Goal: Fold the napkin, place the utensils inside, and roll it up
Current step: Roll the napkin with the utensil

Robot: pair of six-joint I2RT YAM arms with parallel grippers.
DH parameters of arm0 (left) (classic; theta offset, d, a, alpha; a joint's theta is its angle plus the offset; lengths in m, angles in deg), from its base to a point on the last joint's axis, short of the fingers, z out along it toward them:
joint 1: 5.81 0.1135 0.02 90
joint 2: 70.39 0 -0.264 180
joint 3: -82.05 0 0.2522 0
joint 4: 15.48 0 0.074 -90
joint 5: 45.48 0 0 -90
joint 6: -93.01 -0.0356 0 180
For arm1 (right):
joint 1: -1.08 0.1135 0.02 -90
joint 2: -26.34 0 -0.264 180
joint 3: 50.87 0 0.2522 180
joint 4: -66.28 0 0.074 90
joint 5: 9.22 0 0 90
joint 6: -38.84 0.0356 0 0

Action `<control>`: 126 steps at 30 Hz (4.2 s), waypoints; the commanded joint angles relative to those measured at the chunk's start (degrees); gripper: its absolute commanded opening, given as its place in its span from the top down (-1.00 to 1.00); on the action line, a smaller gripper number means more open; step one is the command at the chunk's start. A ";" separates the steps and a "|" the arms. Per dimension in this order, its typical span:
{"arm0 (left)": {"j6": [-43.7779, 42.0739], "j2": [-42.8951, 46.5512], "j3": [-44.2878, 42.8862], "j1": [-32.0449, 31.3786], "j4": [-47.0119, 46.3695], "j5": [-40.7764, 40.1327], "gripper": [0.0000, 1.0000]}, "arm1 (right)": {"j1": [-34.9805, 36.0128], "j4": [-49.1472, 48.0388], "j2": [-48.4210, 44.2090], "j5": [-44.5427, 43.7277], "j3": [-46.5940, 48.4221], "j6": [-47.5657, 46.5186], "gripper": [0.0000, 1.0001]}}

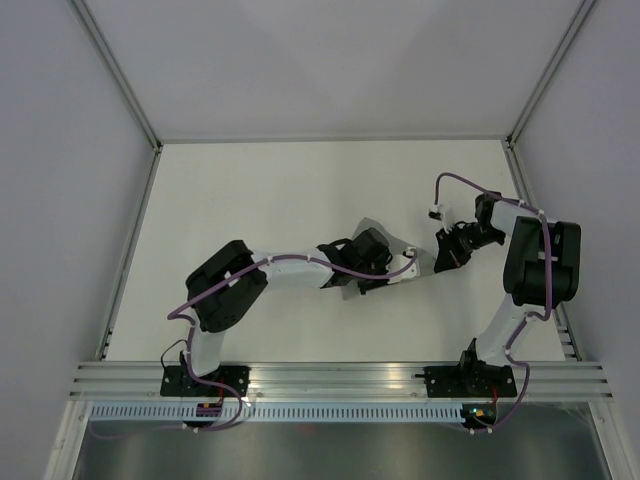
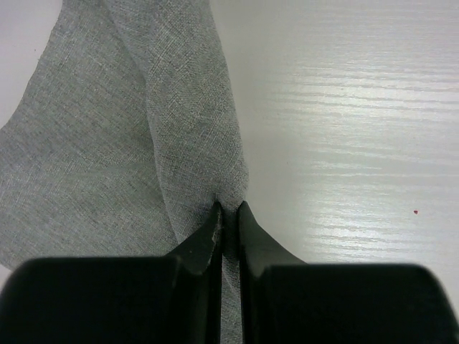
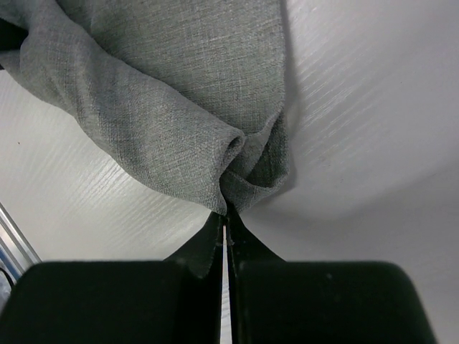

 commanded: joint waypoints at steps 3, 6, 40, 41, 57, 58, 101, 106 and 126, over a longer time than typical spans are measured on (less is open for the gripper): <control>4.74 -5.11 1.61 -0.67 14.39 6.55 0.95 | -1.25 -9.88 1.38 -6.00 3.88 3.09 0.99; 4.83 -5.90 0.74 -0.67 15.53 8.22 0.95 | -1.25 -11.91 1.39 -7.41 4.06 4.41 0.99; 34.52 -19.88 -11.31 11.19 22.30 41.98 0.95 | 3.66 -0.77 -34.99 7.80 -14.39 -22.20 -0.10; 35.23 -20.14 -12.36 11.19 22.22 42.15 0.95 | 4.80 -0.50 -35.70 7.19 -15.27 -22.48 -0.11; 41.13 -24.27 -18.25 12.33 22.92 40.48 0.95 | 28.26 -9.89 -41.07 -4.32 -25.73 -15.98 -0.21; 41.30 -24.36 -18.52 12.34 23.09 40.40 0.95 | 29.15 -10.68 -40.89 -5.12 -26.26 -15.46 -0.21; 50.58 34.24 32.79 21.23 -38.51 -9.49 0.34 | 29.51 5.73 -4.88 -5.83 -6.25 -21.51 0.92; 33.69 39.97 37.55 11.04 -40.45 -21.90 0.31 | 28.81 11.54 2.08 -5.04 1.66 -21.96 0.93; -4.13 14.06 30.53 -18.43 -44.14 -34.05 0.13 | 28.63 16.38 13.34 -3.89 13.55 -18.09 0.95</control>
